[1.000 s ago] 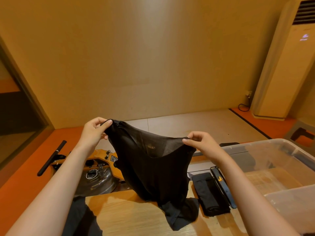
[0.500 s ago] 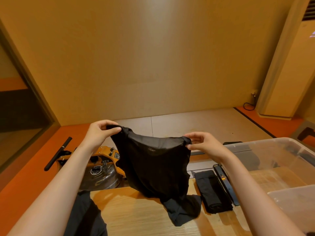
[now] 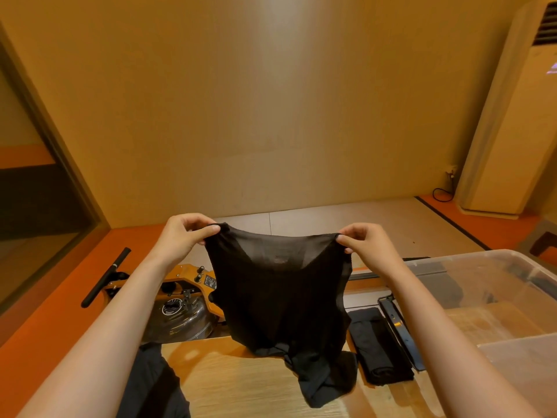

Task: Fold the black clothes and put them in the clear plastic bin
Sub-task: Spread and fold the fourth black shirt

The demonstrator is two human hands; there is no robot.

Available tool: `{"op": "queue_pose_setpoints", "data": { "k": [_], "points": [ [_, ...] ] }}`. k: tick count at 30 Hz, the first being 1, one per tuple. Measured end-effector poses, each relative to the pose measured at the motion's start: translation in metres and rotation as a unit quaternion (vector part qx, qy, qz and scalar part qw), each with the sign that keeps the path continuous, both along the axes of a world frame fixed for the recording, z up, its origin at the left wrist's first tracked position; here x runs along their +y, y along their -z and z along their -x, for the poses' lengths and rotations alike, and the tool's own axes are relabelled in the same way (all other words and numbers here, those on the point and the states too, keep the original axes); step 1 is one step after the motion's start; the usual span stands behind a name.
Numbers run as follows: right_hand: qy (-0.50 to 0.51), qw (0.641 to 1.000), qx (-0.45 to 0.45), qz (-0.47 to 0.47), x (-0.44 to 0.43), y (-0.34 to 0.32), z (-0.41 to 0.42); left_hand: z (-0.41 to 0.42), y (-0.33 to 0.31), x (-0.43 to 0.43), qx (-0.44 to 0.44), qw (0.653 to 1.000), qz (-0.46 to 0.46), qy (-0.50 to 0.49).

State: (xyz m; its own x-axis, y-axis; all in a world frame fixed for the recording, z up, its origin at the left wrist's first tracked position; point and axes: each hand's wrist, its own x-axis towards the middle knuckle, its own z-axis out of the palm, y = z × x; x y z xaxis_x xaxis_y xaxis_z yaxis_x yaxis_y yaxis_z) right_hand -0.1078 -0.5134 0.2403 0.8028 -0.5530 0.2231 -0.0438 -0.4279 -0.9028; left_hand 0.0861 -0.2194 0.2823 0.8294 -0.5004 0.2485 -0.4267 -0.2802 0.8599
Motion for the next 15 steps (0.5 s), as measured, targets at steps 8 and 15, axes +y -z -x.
{"op": "queue_pose_setpoints", "data": {
  "k": [8,15],
  "points": [
    [0.013,0.998,-0.05,0.042,-0.003,-0.055,-0.012,0.007,-0.033,-0.01,-0.036,0.998,0.048,-0.009],
    [0.007,0.992,-0.091,0.088,-0.012,-0.109,-0.017,0.004,-0.077,-0.011,-0.071,0.995,0.069,-0.019]
  ]
}}
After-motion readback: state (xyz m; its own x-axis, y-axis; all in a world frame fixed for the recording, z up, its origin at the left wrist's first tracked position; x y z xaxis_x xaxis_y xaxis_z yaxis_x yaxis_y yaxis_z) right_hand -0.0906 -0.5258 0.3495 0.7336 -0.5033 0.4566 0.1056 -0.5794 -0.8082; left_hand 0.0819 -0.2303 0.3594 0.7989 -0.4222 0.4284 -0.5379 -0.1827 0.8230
